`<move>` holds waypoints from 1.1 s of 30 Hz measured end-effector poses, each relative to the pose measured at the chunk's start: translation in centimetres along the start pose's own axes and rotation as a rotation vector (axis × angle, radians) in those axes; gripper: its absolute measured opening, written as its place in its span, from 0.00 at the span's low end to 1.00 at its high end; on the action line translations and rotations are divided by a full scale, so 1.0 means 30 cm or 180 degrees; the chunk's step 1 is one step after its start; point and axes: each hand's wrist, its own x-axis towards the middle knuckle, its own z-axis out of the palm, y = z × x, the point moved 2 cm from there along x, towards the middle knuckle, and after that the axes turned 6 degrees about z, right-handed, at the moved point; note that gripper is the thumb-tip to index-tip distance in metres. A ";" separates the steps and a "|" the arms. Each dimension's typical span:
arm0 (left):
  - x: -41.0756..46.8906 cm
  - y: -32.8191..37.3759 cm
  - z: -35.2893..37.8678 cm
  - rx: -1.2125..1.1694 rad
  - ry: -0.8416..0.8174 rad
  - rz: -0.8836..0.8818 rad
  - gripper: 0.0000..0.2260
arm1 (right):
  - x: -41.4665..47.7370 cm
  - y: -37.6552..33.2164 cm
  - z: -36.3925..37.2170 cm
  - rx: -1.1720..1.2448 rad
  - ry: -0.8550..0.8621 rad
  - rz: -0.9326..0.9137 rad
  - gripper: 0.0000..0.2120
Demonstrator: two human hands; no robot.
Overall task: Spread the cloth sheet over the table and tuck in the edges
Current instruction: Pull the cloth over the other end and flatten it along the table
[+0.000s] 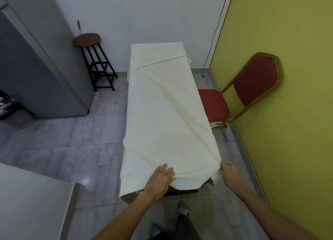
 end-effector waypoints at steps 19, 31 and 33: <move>-0.002 -0.381 0.060 0.0033 -0.0312 -0.1671 0.38 | 0.334 -0.282 0.145 -0.0501 0.0089 -0.1268 0.36; 0.056 -0.372 0.132 0.0155 0.0620 -0.1672 0.22 | 0.377 -0.255 0.200 0.0189 0.0851 -0.1649 0.24; 0.054 -0.356 0.093 0.0125 0.0858 -0.1657 0.21 | 0.364 -0.256 0.154 0.0360 0.0918 -0.1597 0.25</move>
